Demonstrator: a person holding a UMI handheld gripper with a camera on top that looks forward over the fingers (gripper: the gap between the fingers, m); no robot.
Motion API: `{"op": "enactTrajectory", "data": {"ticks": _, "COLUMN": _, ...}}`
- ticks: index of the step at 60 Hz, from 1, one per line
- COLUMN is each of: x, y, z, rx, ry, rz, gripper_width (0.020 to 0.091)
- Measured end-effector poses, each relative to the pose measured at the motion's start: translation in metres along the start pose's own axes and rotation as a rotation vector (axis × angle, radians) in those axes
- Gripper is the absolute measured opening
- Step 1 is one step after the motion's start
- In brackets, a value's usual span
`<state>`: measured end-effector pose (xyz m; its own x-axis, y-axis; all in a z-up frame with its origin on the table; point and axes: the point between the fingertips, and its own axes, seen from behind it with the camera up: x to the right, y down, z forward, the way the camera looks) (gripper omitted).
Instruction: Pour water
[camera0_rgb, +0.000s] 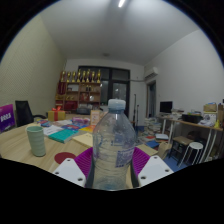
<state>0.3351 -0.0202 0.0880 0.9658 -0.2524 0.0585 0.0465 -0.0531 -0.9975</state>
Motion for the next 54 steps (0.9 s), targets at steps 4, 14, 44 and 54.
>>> {"op": "enactTrajectory", "data": {"ticks": 4, "x": -0.008, "y": -0.009, "z": -0.002, "rx": 0.001, "ry": -0.020, "rz": -0.023, "gripper_width": 0.0498}}
{"op": "enactTrajectory", "data": {"ticks": 14, "x": -0.038, "y": -0.092, "z": 0.003, "rx": 0.080, "ry": 0.022, "rz": -0.404, "gripper_width": 0.0474}}
{"op": "enactTrajectory", "data": {"ticks": 44, "x": -0.181, "y": -0.150, "z": 0.053, "rx": 0.231, "ry": 0.141, "rz": -2.140, "gripper_width": 0.0471}}
{"op": "enactTrajectory", "data": {"ticks": 54, "x": -0.194, "y": -0.135, "z": 0.066, "rx": 0.247, "ry": 0.101, "rz": -2.328, "gripper_width": 0.0474}}
